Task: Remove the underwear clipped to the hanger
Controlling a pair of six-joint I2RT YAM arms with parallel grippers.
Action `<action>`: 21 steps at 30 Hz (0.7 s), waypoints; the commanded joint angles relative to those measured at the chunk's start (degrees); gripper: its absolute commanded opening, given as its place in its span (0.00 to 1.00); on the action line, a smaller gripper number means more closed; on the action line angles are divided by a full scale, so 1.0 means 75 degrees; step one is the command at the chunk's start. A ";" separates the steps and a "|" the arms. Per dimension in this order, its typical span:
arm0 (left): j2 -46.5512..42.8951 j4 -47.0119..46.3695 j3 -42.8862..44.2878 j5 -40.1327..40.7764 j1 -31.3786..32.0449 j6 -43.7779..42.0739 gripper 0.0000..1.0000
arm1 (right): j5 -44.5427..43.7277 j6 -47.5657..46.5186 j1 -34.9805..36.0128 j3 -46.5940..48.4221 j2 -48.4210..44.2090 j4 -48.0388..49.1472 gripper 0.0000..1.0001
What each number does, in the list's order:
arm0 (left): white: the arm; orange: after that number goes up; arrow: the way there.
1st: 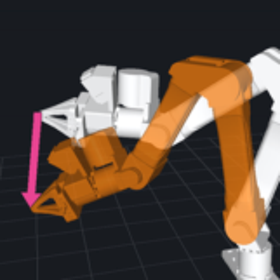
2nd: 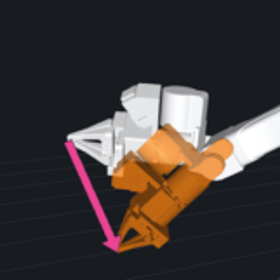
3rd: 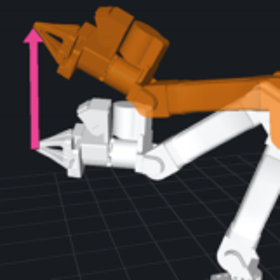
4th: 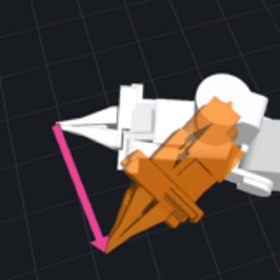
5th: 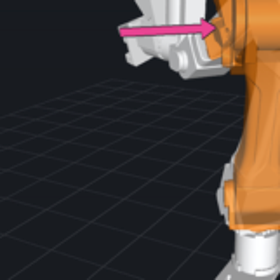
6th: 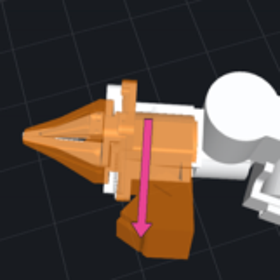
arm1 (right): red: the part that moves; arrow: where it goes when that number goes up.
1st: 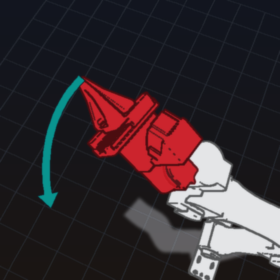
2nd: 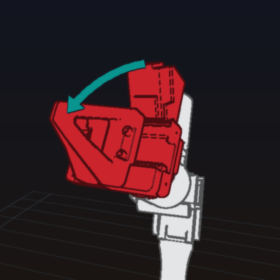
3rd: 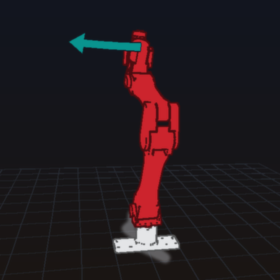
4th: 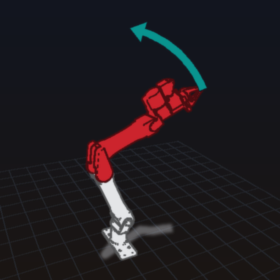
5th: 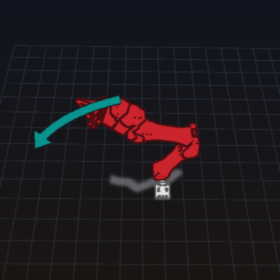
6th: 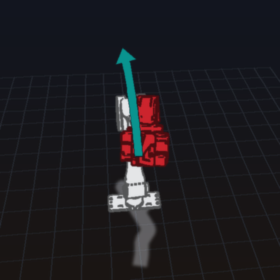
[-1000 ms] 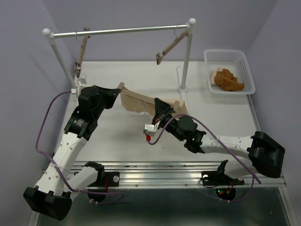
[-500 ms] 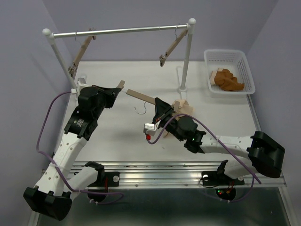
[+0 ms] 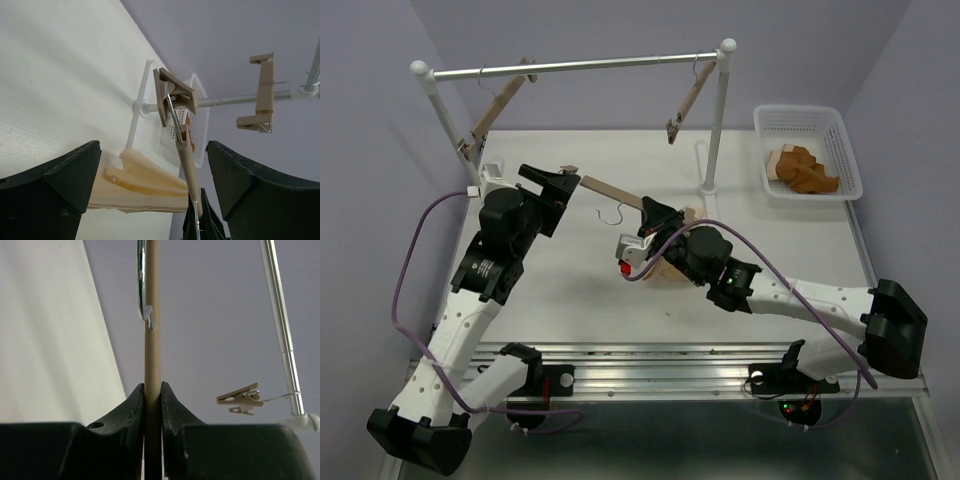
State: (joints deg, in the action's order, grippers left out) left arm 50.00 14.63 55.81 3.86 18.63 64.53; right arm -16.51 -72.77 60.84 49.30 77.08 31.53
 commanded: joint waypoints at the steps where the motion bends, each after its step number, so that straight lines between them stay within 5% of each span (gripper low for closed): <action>1: -0.0396 -0.0182 0.0012 -0.0116 0.0000 -0.0506 0.99 | -0.0119 0.1426 0.0068 0.0983 -0.0375 -0.1106 0.01; 10: -0.0924 -0.0088 -0.0094 -0.0467 0.0000 -0.1476 0.99 | 0.0396 0.3103 0.0068 0.2120 -0.0129 -0.3464 0.01; 17: -0.1497 0.0076 -0.0269 -0.0948 0.0000 -0.2497 0.99 | 0.2396 0.4054 -0.0353 0.3246 -0.0211 -0.5747 0.01; 21: -0.1919 0.0135 -0.0480 -0.0913 0.0000 -0.2604 0.99 | 0.2823 0.4860 -0.0634 0.3563 -0.0258 -0.6032 0.01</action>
State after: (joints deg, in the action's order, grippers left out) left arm 38.48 16.25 53.52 -1.63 18.63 49.10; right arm -1.98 -44.10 58.26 71.68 76.55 -9.96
